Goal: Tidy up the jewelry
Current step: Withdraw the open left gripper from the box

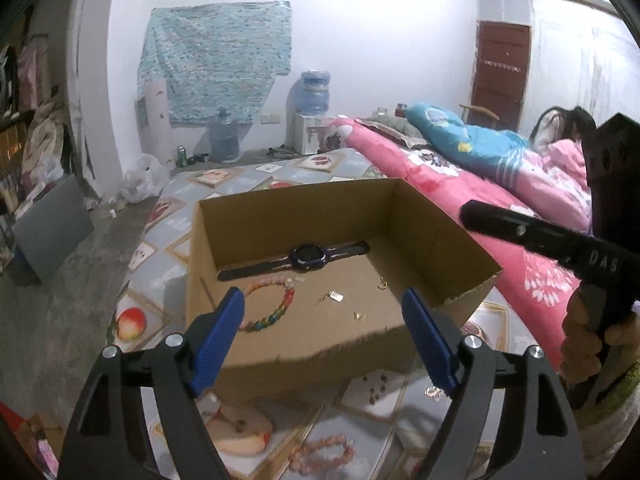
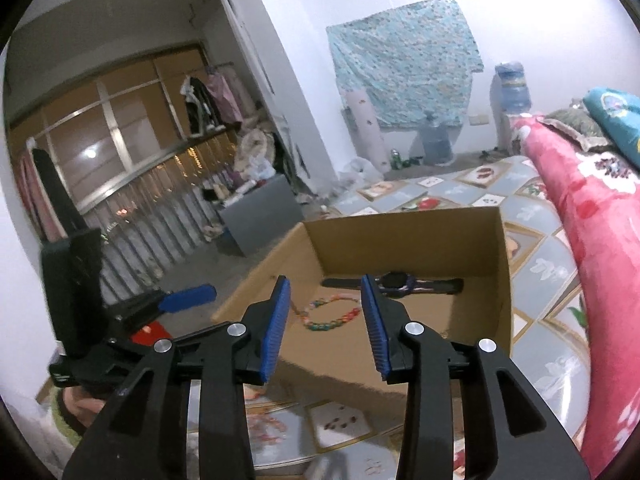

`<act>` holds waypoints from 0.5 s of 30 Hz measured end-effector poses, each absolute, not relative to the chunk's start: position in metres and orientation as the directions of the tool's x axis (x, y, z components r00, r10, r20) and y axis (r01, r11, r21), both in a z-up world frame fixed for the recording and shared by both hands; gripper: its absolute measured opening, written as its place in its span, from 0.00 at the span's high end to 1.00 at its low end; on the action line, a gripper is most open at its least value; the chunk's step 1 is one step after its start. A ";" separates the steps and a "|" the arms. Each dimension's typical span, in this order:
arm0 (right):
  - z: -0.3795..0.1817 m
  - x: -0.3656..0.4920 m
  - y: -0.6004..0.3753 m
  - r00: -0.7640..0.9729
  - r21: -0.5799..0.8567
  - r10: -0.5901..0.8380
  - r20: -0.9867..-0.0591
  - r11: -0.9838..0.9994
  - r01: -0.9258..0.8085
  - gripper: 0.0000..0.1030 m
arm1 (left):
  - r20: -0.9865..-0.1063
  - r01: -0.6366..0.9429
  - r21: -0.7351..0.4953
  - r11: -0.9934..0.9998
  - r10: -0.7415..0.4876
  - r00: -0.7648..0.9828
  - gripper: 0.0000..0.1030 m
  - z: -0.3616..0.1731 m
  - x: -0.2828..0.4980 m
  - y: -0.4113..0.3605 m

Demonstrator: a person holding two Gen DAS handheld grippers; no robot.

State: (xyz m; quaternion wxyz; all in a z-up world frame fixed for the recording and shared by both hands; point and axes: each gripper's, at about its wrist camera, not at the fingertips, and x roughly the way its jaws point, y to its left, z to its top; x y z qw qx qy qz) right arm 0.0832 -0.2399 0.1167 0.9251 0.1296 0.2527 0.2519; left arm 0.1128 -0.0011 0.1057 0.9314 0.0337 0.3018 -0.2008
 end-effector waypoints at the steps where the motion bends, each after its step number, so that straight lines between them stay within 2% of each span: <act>1: 0.117 0.078 -0.241 0.740 0.379 0.548 -0.390 0.828 -0.413 0.65 | -0.575 0.390 -0.061 0.919 -0.351 0.739 0.23 0.105 0.110 0.003; 8: 0.112 0.043 -0.246 0.718 0.353 0.588 -0.373 0.806 -0.476 0.65 | -0.568 0.411 -0.086 0.908 -0.384 0.728 0.23 0.089 0.074 0.026; 11: 0.099 0.029 -0.249 0.694 0.350 0.596 -0.403 0.802 -0.485 0.65 | -0.588 0.438 -0.090 0.895 -0.402 0.702 0.23 0.074 0.060 0.025; 15: 0.071 0.023 -0.245 0.649 0.349 0.577 -0.496 0.817 -0.460 0.65 | -0.647 0.468 -0.075 0.880 -0.400 0.649 0.23 0.044 0.048 0.011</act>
